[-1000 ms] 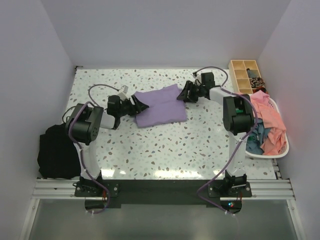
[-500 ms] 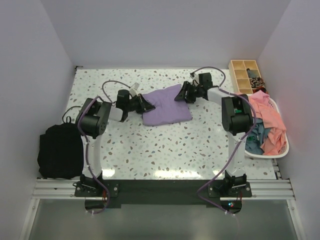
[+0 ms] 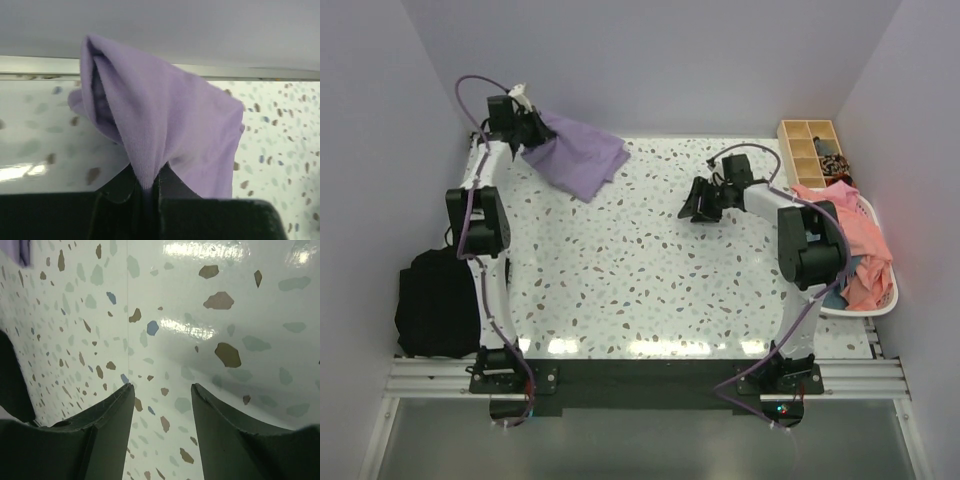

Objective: Fold and stack the t-shirts
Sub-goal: Put the neatly folded tshirt into the corner of the board with the left arm

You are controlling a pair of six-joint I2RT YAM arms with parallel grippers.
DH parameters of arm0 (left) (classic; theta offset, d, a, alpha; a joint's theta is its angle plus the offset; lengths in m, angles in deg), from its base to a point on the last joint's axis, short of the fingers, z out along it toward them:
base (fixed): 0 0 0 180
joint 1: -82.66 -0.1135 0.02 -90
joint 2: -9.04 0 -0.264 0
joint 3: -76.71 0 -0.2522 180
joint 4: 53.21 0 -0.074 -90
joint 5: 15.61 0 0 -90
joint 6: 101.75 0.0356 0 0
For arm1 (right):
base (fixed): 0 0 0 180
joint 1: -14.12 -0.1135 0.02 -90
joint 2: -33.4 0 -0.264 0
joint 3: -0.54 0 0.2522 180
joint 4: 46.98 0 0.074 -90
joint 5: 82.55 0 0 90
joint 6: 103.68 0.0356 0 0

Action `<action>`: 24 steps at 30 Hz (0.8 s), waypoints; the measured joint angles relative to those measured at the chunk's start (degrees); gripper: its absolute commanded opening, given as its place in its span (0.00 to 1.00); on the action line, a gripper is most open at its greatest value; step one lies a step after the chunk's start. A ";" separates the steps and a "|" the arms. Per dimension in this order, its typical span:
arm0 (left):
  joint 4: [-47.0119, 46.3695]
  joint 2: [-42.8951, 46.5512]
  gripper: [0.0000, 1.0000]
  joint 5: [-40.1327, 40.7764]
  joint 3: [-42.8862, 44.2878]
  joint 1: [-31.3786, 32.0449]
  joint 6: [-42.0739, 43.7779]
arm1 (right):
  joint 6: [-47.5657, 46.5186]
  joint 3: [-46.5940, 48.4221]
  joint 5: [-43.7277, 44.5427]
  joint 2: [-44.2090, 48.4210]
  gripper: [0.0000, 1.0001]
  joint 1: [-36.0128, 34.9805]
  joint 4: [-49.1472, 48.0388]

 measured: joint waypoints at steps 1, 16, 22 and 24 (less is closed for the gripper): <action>2.14 -2.67 0.00 0.48 4.72 -1.55 1.18 | -0.31 -0.42 0.13 0.96 0.54 -0.04 0.57; 14.60 -15.93 0.00 4.33 18.60 -16.39 5.97 | -2.23 -0.55 1.31 3.43 0.54 -0.35 3.02; 13.97 -15.93 0.00 6.21 21.09 -20.17 7.58 | -2.49 1.51 1.20 -0.15 0.54 -1.38 3.58; 13.97 -15.93 0.27 7.08 21.09 -20.59 8.44 | -2.58 1.79 1.07 -0.74 0.54 -2.01 3.87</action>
